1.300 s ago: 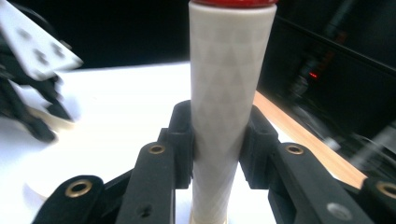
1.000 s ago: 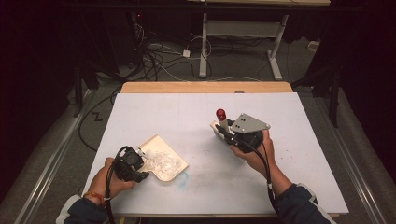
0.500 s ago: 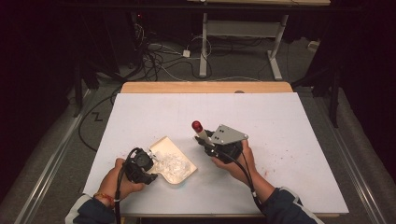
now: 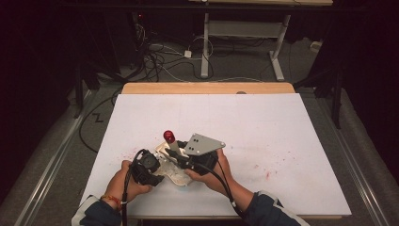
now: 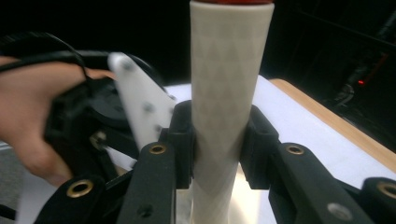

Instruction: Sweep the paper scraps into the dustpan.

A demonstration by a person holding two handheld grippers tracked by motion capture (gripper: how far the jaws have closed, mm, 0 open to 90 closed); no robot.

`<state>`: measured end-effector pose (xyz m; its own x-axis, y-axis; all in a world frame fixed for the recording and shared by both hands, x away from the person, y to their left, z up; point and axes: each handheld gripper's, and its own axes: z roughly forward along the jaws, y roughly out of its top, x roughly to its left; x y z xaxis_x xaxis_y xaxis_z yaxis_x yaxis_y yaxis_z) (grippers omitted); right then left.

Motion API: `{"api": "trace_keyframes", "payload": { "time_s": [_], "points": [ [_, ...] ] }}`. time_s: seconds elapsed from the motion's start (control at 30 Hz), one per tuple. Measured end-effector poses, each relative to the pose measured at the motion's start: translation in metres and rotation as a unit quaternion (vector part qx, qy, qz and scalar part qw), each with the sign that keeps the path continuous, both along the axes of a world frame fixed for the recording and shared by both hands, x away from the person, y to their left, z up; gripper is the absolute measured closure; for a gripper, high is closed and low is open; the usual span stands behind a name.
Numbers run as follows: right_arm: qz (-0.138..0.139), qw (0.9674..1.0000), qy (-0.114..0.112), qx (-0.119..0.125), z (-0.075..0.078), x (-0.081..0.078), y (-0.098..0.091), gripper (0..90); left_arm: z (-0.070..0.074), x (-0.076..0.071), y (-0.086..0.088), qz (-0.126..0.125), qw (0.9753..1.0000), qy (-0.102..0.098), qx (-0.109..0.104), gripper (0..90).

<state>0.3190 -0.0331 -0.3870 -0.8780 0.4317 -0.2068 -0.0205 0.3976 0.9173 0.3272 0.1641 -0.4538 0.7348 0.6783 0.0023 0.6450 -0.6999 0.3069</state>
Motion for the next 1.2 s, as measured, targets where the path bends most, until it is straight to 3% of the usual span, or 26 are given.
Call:
{"api": "trace_keyframes", "payload": {
  "time_s": [0.07, 0.17, 0.33, 0.53, 0.67, 0.87, 1.07, 1.2],
  "points": [
    [-0.010, 0.9996, -0.024, -0.012, 0.001, -0.003, 0.002, 70.3, 0.000, 0.000, 0.001, -0.001, 1.0000, 0.000, -0.002, 63.5],
    [-0.013, 0.9997, -0.019, -0.003, 0.004, -0.001, -0.002, 70.3, 0.000, 0.001, 0.002, 0.000, 1.0000, 0.002, -0.005, 63.6],
    [-0.036, 0.9986, -0.037, 0.006, 0.014, 0.006, -0.015, 70.3, 0.000, 0.002, 0.005, 0.003, 0.9999, 0.004, -0.012, 63.6],
    [-0.065, 0.9971, -0.030, 0.026, 0.024, 0.020, -0.039, 70.3, 0.001, 0.005, 0.008, 0.008, 0.9998, 0.008, -0.018, 63.6],
    [-0.076, 0.9964, -0.029, 0.025, 0.026, 0.024, -0.057, 70.3, 0.001, 0.007, 0.014, 0.022, 0.9995, 0.005, -0.023, 63.6],
    [-0.083, 0.9960, -0.022, 0.022, 0.029, 0.023, -0.090, 70.3, 0.001, 0.009, 0.022, 0.041, 0.9989, -0.002, -0.024, 63.6],
    [-0.088, 0.9955, -0.004, 0.036, 0.035, 0.022, -0.124, 70.3, 0.000, 0.010, 0.025, 0.055, 0.9981, -0.009, -0.025, 63.6],
    [-0.098, 0.9947, -0.008, 0.031, 0.035, 0.021, -0.139, 70.3, 0.000, 0.011, 0.031, 0.069, 0.9971, -0.012, -0.030, 63.6]
  ]
}}
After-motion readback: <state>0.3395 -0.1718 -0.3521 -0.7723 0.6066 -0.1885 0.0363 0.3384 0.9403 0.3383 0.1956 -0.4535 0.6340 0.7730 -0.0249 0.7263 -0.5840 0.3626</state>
